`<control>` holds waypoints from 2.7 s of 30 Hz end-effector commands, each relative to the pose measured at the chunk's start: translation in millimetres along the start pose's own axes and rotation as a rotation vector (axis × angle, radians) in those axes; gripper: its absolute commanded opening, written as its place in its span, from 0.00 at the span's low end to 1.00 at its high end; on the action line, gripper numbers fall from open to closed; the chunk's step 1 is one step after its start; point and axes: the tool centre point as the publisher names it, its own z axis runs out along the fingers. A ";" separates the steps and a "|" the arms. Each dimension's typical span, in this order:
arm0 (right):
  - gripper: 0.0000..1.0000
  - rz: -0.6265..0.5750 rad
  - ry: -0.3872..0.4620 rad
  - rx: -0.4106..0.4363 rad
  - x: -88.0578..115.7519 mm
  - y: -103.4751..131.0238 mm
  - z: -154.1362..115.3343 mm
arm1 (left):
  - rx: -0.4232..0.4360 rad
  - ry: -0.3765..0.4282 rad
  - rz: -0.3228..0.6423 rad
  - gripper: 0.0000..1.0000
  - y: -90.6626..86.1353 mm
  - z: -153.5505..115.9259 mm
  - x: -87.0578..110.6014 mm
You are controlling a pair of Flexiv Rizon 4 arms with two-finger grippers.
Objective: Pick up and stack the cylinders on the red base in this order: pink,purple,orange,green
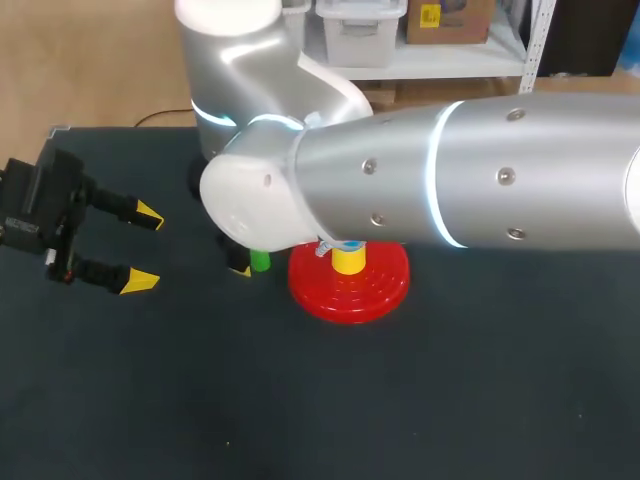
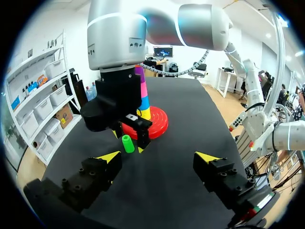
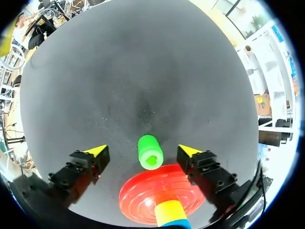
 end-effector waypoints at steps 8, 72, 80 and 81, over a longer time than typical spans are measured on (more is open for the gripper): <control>0.00 0.005 0.002 0.003 2.1 0.2 1.0 | -0.003 -0.004 0.003 1.00 -0.6 0.5 1.5; 0.00 0.074 -0.261 0.338 28.3 -66.8 -266.8 | -0.003 -0.004 0.003 1.00 -0.6 0.5 1.5; 0.00 0.125 -0.271 0.326 47.9 -76.3 -272.1 | -0.003 -0.004 0.003 1.00 -0.6 0.5 1.5; 0.00 0.128 -0.267 0.323 49.7 -76.5 -271.2 | -0.003 -0.004 0.003 1.00 -0.6 0.5 1.5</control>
